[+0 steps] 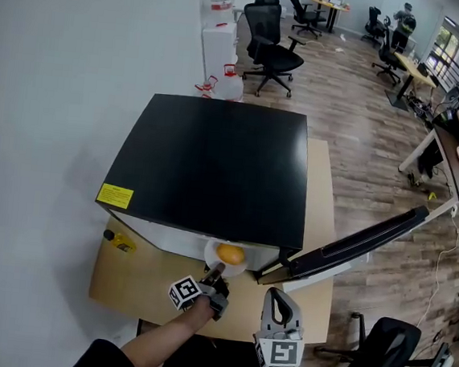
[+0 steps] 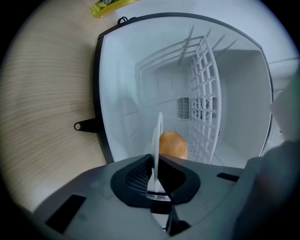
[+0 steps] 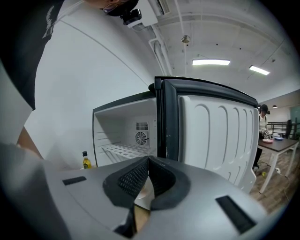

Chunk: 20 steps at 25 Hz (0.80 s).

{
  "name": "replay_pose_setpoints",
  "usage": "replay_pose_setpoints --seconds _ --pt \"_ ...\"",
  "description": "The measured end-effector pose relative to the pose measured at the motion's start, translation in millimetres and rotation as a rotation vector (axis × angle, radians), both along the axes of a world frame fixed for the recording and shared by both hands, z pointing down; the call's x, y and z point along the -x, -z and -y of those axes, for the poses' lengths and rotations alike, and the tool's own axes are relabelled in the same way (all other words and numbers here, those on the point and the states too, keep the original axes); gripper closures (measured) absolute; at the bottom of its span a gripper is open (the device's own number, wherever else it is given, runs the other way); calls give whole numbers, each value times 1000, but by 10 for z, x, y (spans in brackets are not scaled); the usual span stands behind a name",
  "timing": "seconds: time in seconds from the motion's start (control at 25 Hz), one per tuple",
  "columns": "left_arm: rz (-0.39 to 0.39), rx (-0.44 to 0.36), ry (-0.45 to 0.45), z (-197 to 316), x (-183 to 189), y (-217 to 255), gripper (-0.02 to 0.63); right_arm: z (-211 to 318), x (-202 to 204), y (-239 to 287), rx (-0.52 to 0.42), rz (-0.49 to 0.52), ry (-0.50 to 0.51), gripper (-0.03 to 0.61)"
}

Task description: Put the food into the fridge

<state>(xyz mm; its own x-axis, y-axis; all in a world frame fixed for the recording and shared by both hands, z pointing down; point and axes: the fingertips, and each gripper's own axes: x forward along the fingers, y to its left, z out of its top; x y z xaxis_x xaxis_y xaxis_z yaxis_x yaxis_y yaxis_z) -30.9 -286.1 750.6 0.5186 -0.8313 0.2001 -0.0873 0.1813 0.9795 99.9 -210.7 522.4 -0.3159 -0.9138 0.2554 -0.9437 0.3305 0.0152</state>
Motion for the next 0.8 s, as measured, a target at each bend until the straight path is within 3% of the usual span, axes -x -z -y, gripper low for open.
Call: replay_pose_setpoints --seconds 0.16,0.36,0.8 --pt "-10 19 -8 62 -77 -78 586 -46 -6 -42 10 2 -3 518" --pt "28 -50 -23 204 -136 -117 586 -152 -46 56 -8 13 -22 518" --pt "-30 -15 4 488 -175 -445 584 -272 -172 31 -3 -5 -58 518"
